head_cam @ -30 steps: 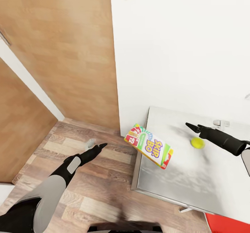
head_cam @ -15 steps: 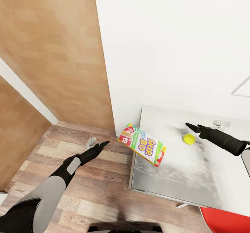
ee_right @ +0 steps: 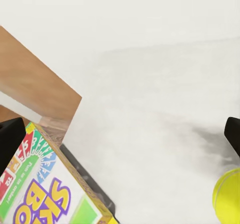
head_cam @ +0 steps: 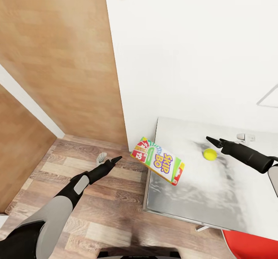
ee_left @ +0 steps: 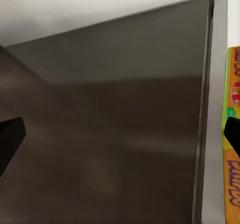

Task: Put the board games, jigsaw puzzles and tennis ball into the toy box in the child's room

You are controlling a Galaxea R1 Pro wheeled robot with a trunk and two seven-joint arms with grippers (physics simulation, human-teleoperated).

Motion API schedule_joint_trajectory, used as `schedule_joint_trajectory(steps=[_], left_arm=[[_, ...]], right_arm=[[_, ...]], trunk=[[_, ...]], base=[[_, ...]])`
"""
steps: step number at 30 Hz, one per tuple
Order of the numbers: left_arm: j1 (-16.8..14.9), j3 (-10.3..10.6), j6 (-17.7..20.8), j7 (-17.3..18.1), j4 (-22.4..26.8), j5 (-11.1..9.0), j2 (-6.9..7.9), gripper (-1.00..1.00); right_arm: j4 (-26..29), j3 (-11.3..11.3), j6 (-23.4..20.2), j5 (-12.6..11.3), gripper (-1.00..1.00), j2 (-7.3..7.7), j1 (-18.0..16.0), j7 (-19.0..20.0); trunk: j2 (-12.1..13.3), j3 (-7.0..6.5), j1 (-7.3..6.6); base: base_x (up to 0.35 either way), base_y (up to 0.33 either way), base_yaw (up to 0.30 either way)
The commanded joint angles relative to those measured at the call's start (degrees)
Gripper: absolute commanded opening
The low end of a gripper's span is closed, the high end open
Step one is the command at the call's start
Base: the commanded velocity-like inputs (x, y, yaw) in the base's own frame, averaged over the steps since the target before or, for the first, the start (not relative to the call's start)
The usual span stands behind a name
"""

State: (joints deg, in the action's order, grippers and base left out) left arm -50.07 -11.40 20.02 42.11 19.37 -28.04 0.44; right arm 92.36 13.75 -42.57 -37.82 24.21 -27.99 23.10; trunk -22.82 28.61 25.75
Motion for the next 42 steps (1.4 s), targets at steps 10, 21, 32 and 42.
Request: schedule_joint_trajectory(steps=[10,21,32,42], left_arm=[[0.05,-0.18,0.49,1.57,-0.03,-0.36,0.12,1.0],[0.13,-0.19,0.53,3.13,-0.03,-0.38,0.16,1.0],[0.15,-0.2,0.54,5.16,-0.03,-0.43,0.12,1.0],[0.15,-0.21,0.55,6.12,-0.03,-0.49,0.11,1.0]], right_arm=[[0.02,0.02,-0.37,-0.06,1.0,-0.03,-0.05,0.18],[0.02,-0.03,-0.37,-0.06,1.0,-0.04,-0.05,0.19],[0.03,-0.1,-0.37,-0.06,1.0,-0.23,-0.08,0.19],[0.02,-0.12,-0.35,-0.06,1.0,-0.31,-0.09,0.19]], trunk=[[-0.09,0.08,0.03],[-0.09,0.08,0.03],[-0.09,0.08,0.03],[-0.09,0.08,0.03]], base=[[0.0,0.0,-0.003],[0.0,0.0,0.0],[0.0,0.0,0.0],[0.0,0.0,0.0]])
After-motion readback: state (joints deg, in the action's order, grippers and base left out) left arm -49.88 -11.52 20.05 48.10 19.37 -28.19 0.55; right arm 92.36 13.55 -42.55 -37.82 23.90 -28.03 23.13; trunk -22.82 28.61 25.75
